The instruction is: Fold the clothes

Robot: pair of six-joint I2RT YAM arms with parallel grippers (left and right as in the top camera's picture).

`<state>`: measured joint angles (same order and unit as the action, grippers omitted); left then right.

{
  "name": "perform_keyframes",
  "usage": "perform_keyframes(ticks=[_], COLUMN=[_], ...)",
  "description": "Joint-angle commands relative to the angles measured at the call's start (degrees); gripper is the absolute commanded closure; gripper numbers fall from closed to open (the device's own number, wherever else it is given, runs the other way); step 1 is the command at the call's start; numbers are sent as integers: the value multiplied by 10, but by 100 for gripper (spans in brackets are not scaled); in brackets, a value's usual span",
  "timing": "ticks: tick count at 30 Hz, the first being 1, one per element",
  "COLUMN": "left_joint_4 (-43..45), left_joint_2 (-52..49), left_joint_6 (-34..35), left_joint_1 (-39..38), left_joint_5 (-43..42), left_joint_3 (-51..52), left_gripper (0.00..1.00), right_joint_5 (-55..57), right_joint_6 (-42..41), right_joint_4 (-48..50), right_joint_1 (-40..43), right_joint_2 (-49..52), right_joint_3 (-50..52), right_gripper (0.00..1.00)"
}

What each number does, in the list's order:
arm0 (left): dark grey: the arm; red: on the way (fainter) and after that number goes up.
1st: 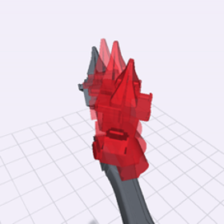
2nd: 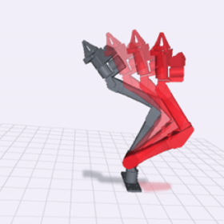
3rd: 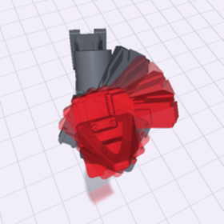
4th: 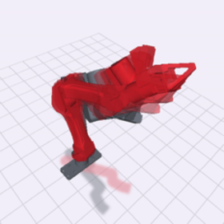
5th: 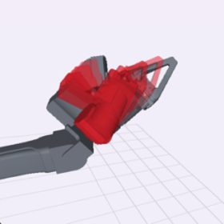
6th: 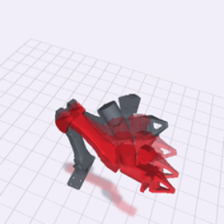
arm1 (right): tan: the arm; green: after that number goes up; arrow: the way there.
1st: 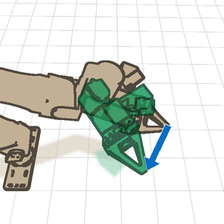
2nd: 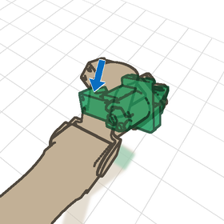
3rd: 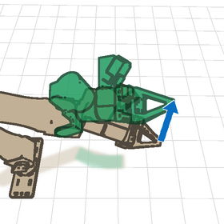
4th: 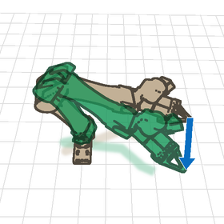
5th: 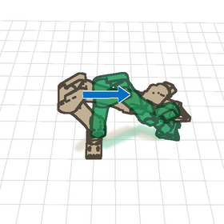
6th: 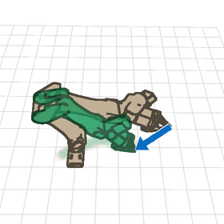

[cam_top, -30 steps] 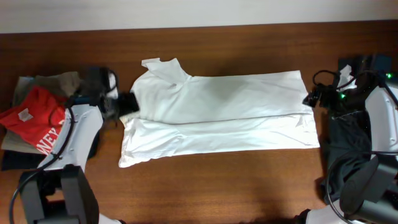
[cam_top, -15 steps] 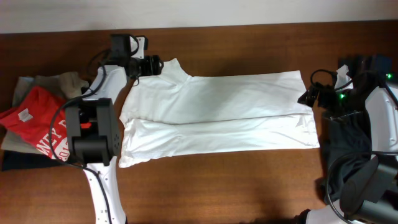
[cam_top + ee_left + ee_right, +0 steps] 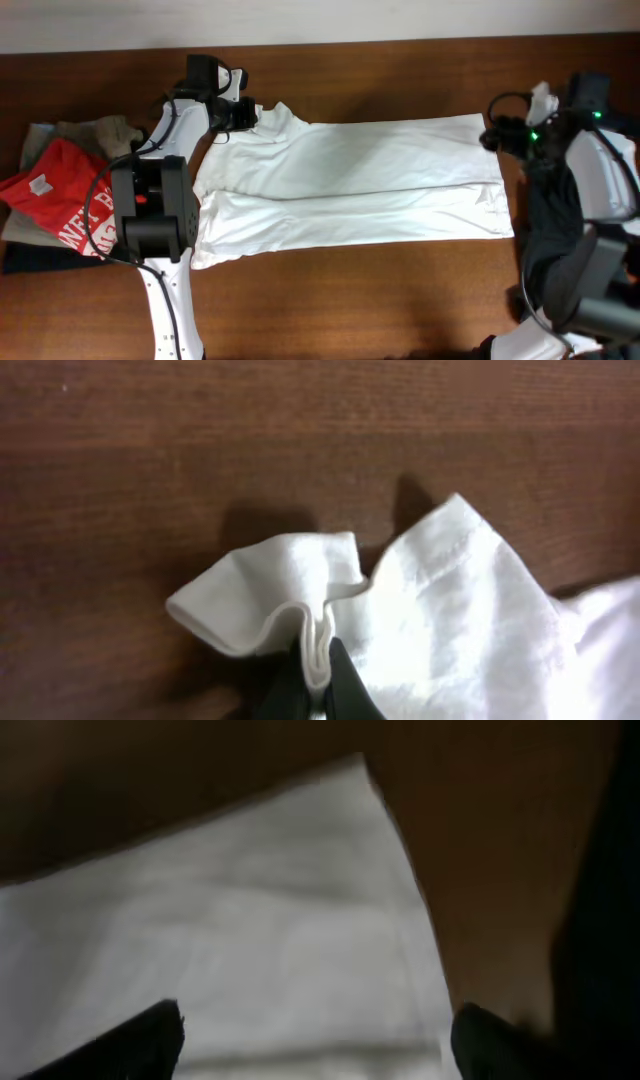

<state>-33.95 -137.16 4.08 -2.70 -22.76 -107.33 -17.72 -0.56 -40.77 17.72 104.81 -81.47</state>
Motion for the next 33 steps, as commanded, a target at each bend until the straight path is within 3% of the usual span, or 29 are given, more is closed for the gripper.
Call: perform_keyframes(ticks=[1,4,11,12,13,14,16,18,19,21,25,29,33], left_joint_4=[-50,-115,-150,-150,-152,-154,-165,-172,-173,-183,-210,-274,-408], left_joint_2=[82,83,83,83,83,83,83,83,83,83,126,179,179], left_joint_6=[-3,-3,-5,-5,-5,-5,-5,-5,-5,-5,-8,-10,-10], left_joint_1=[-2,-2,-3,-3,-3,-3,-3,-3,-3,-3,-3,-3,-3], left_joint_5=[-13,-13,-4,-4,-4,-4,-4,-4,-4,-4,-4,3,68], left_joint_3=[-16,-16,-15,-15,-15,-15,-15,-15,-15,-15,-15,-15,-15], left_gripper=[99,99,99,99,99,99,99,99,99,99,99,99,99], right_joint_5=[19,75,96,97,103,108,110,109,110,109,109,110,181], right_joint_6=[1,-35,-75,-75,-75,-75,-75,-75,-75,-75,-75,-72,-68], right_joint_4=[109,236,351,351,352,352,355,356,355,349,220,-70,-275], right_joint_1=[-34,-59,-59,-61,-61,-61,-61,-61,-61,-61,-52,-37,-28], right_joint_2=[59,136,218,221,222,223,223,223,223,223,200,175,175], right_joint_3=[-5,-5,-5,-5,-5,-5,-5,-5,-5,-5,-59,-220,-249], right_gripper=[12,11,13,22,44,56,72,82,96,96,96,96,96])
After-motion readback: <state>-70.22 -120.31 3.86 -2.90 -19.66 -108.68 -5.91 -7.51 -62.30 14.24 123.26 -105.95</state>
